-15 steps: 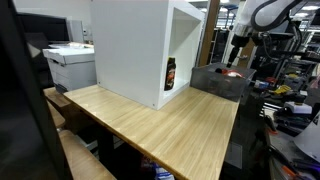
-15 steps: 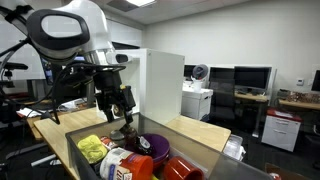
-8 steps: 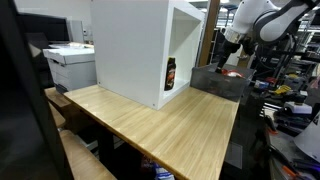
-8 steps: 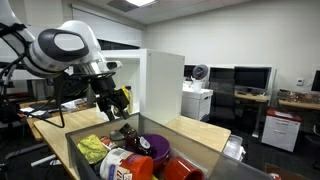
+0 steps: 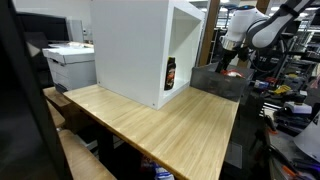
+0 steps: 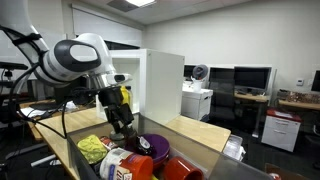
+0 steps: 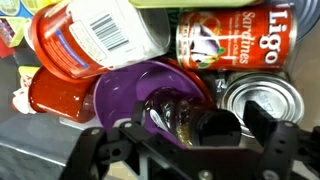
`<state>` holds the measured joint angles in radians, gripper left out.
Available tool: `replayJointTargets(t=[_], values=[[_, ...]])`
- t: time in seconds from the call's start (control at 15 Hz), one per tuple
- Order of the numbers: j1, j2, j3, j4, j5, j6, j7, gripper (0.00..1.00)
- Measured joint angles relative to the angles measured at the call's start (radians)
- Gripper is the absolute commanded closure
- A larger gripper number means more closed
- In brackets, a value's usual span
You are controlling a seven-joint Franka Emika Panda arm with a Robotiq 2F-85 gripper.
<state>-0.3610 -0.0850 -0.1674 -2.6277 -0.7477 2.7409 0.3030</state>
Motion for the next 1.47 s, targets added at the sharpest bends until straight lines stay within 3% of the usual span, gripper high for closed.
replayJointTargets(t=[0.07, 0.13, 0.47, 0.87, 1.47], values=[[0.004, 0.012, -0.008, 0.01, 0.002, 0.0, 0.0, 0.33], [0.014, 0.031, -0.024, 0.028, 0.004, 0.0, 0.0, 0.47], [0.028, 0.036, -0.039, 0.037, 0.005, 0.001, -0.001, 0.73], [0.075, 0.016, -0.041, 0.057, 0.131, -0.112, -0.083, 0.74], [0.127, -0.097, -0.026, 0.175, 0.224, -0.468, -0.293, 0.74]])
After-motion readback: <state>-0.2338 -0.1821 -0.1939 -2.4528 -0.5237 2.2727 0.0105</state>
